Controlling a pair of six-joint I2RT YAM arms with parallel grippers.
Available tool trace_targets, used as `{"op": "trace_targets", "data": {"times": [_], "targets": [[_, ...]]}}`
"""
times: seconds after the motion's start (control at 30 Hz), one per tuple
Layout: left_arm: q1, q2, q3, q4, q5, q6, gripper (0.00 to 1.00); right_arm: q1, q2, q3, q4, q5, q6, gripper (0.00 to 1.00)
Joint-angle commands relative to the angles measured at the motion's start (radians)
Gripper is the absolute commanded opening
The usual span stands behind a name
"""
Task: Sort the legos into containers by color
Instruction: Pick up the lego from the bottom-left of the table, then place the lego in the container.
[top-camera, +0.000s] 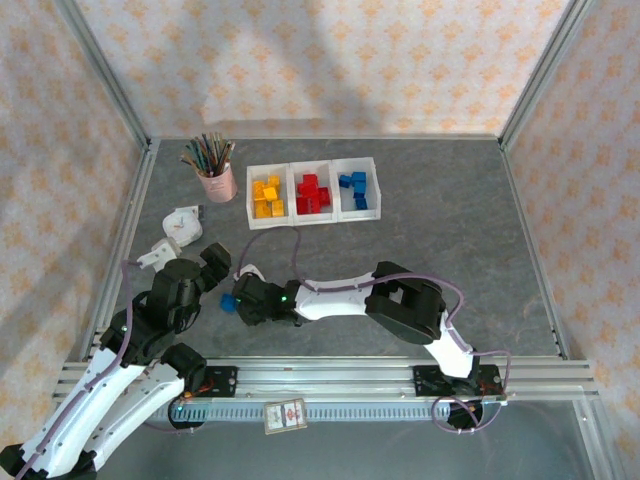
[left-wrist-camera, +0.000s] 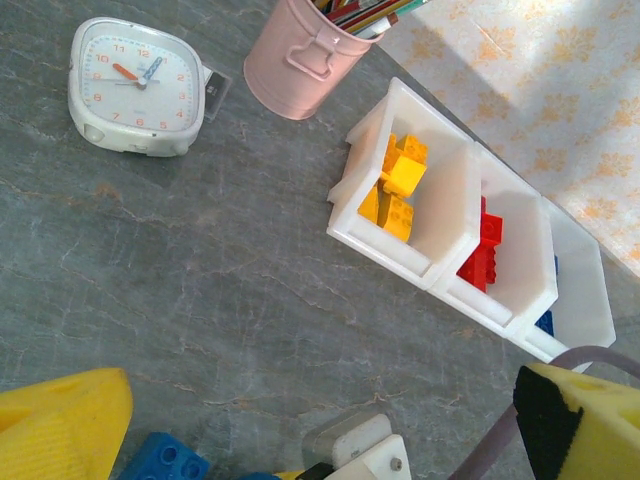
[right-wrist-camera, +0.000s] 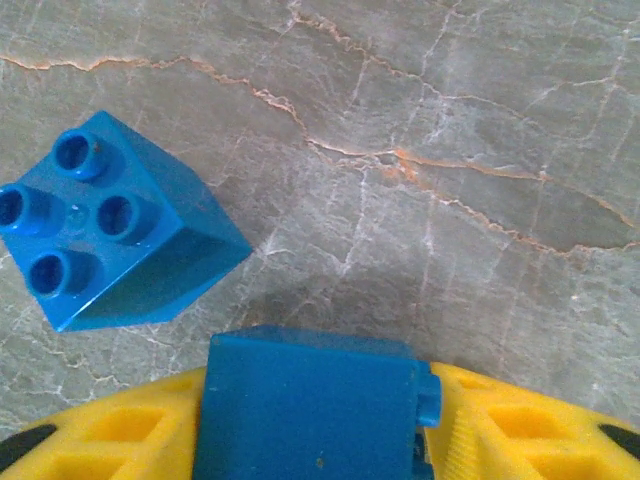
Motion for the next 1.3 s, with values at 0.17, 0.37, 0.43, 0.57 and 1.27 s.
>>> {"op": "trace_targets", "data": {"times": [0.17,0.37,0.43,0.57,1.27], "targets": [[0.009,0.019,0.031,0.027,0.009,0.013,0.99,-0.012,-0.112,-0.042,-0.034,0.061,0.027,0.43],[0.01,0.078,0.049,0.104,0.06,0.056,0.99,-0.089,-0.245,-0.131,-0.039,0.063,0.073,0.43],[0.009,0.101,0.048,0.144,0.083,0.075,0.99,-0.131,-0.289,-0.158,-0.054,0.077,0.089,0.43],[0.012,0.153,0.05,0.222,0.127,0.105,0.99,-0.233,-0.369,-0.197,-0.082,0.115,0.095,0.45],[0.039,0.487,0.101,0.51,0.291,0.2,0.99,-0.778,-0.206,0.085,-0.098,0.067,-0.015,0.51]]}}
